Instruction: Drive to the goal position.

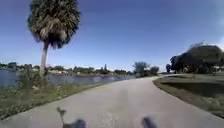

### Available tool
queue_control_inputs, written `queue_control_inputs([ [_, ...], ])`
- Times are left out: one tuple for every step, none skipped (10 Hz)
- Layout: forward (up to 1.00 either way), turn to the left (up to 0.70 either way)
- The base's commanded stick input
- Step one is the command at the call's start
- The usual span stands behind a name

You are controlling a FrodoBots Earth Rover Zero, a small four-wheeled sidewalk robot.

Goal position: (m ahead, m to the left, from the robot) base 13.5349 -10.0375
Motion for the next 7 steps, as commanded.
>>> queue_control_inputs([
  [0.85, 0.0],
  [0.85, 0.0],
  [0.85, 0.0],
  [0.85, 0.0],
  [0.85, 0.0],
  [0.85, 0.0],
  [0.85, 0.0],
])
